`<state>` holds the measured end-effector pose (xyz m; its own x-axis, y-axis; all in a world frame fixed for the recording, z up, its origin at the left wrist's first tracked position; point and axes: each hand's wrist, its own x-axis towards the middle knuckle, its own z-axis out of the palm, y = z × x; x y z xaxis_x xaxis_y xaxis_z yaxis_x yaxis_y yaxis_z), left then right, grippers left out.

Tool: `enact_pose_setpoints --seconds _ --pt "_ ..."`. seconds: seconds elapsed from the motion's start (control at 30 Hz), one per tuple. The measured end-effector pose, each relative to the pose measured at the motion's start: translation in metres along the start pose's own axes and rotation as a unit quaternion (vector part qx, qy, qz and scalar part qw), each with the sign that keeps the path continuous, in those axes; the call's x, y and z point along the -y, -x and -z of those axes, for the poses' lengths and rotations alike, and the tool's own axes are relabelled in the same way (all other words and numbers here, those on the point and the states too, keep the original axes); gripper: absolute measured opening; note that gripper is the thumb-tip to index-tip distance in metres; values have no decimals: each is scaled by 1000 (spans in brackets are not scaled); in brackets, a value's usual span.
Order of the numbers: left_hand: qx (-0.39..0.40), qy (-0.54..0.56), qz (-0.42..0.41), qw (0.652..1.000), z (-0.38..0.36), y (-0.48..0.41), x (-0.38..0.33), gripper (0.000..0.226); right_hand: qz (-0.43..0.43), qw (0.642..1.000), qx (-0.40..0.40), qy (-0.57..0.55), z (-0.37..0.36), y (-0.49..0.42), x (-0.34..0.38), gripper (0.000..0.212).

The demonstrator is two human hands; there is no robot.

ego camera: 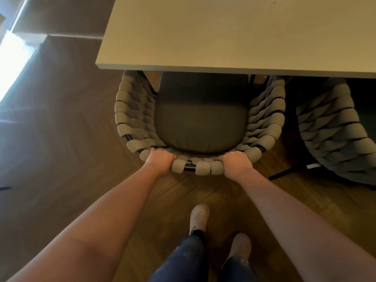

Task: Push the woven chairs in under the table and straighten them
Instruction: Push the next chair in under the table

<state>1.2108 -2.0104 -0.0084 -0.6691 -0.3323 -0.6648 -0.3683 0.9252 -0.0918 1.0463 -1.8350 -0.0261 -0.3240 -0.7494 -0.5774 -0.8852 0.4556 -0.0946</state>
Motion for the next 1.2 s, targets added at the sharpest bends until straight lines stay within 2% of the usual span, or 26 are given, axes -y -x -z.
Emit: enact_pose_setpoints --seconds 0.27,0.57,1.2 --pt "-4 -12 16 1000 -1 -2 -1 30 0 1000 -7 -1 0 -1 1 39" --pt "-1 -6 23 1000 -22 15 -24 26 -8 1000 22 -8 -22 20 0 39" --pt "10 -28 -3 1000 -13 -5 4 31 -13 1000 -9 13 -9 -1 5 36"
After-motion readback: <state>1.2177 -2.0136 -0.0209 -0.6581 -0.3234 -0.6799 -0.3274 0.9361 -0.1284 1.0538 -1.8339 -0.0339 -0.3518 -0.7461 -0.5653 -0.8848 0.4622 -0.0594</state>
